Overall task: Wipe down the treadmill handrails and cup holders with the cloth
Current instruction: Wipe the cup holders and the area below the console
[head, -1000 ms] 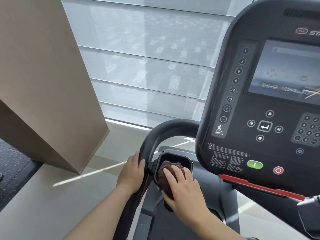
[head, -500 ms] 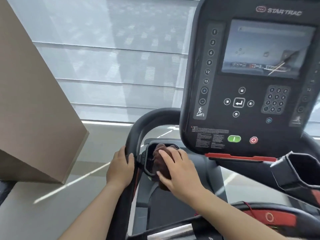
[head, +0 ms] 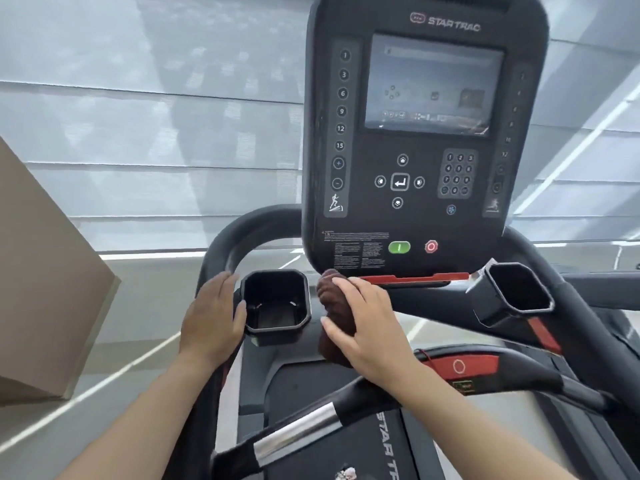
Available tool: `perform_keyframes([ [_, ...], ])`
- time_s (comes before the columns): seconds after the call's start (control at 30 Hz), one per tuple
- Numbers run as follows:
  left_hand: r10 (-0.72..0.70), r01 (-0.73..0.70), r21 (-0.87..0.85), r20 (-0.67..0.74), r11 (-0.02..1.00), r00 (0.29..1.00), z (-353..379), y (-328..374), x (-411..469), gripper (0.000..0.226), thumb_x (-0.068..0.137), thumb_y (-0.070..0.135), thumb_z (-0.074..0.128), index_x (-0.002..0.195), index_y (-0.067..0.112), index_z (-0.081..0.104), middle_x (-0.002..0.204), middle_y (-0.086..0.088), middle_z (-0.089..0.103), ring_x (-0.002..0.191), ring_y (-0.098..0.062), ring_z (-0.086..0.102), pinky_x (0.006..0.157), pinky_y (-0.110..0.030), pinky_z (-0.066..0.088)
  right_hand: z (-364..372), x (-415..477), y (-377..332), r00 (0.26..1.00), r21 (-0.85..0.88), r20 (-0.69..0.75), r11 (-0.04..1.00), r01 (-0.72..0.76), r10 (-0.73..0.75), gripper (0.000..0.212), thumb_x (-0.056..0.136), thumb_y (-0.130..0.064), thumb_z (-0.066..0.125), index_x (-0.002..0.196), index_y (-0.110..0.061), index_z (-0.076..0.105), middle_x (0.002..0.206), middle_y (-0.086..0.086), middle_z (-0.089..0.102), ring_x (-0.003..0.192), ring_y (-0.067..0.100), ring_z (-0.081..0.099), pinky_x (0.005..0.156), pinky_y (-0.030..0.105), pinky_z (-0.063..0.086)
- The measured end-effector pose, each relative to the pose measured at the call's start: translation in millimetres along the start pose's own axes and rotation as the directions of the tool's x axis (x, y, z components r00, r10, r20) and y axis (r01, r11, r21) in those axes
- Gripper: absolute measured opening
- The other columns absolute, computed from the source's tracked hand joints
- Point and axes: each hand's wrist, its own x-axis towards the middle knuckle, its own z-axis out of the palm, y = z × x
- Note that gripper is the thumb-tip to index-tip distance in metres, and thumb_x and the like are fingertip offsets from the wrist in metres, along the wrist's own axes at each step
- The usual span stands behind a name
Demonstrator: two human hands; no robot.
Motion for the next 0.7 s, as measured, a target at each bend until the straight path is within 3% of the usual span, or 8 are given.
perform_keyframes([
  [0.1, 0.133, -0.133, -0.032, 0.01, 0.991, 0.991, 7, 39, 3, 0.041, 0.089, 0.023, 0.05, 0.127, 0.007, 0.049, 0.131, -0.01, 0.052, 0.12, -0.027, 0.046, 0.099, -0.04, 0.042, -22, -9, 24, 0.993, 0.044, -0.076, 0.995, -0.089, 0.093, 0.06, 0.082, -0.052, 0.046, 0.133, -0.021, 0.042, 0.133, -0.003, 0.046, 0.121, 0.02, 0.038, 0.105, 0.023, 0.023],
  [0.27, 0.32, -0.309, -0.132, 0.08, 0.942, 0.944, 29, 122, 16, 0.058, 0.085, 0.046, 0.026, 0.129, 0.016, 0.047, 0.132, 0.002, 0.051, 0.122, -0.015, 0.047, 0.096, -0.025, 0.039, -61, -18, 72, 0.96, 0.089, -0.176, 0.975, -0.203, 0.216, 0.063, 0.08, -0.055, 0.045, 0.133, -0.022, 0.042, 0.133, -0.004, 0.047, 0.121, 0.019, 0.039, 0.103, 0.026, 0.028],
  [0.47, 0.47, -0.428, -0.243, 0.152, 0.871, 0.87, 80, 233, 36, 0.052, 0.085, 0.049, 0.028, 0.124, 0.021, 0.051, 0.127, 0.009, 0.052, 0.119, -0.008, 0.046, 0.102, -0.018, 0.031, -107, -32, 159, 0.922, 0.092, -0.233, 0.951, -0.294, 0.308, 0.06, 0.081, -0.052, 0.049, 0.133, -0.024, 0.043, 0.131, -0.006, 0.048, 0.12, 0.019, 0.039, 0.104, 0.031, 0.031],
  [0.7, 0.501, -0.467, -0.207, 0.165, 0.86, 0.849, 141, 344, 58, 0.047, 0.083, 0.044, 0.032, 0.119, 0.024, 0.055, 0.124, 0.01, 0.053, 0.111, -0.01, 0.05, 0.092, -0.031, 0.047, -161, -46, 283, 0.899, 0.026, -0.223, 0.924, -0.382, 0.378, 0.055, 0.084, -0.041, 0.06, 0.134, -0.027, 0.041, 0.132, -0.004, 0.047, 0.118, 0.021, 0.038, 0.1, 0.033, 0.034],
])
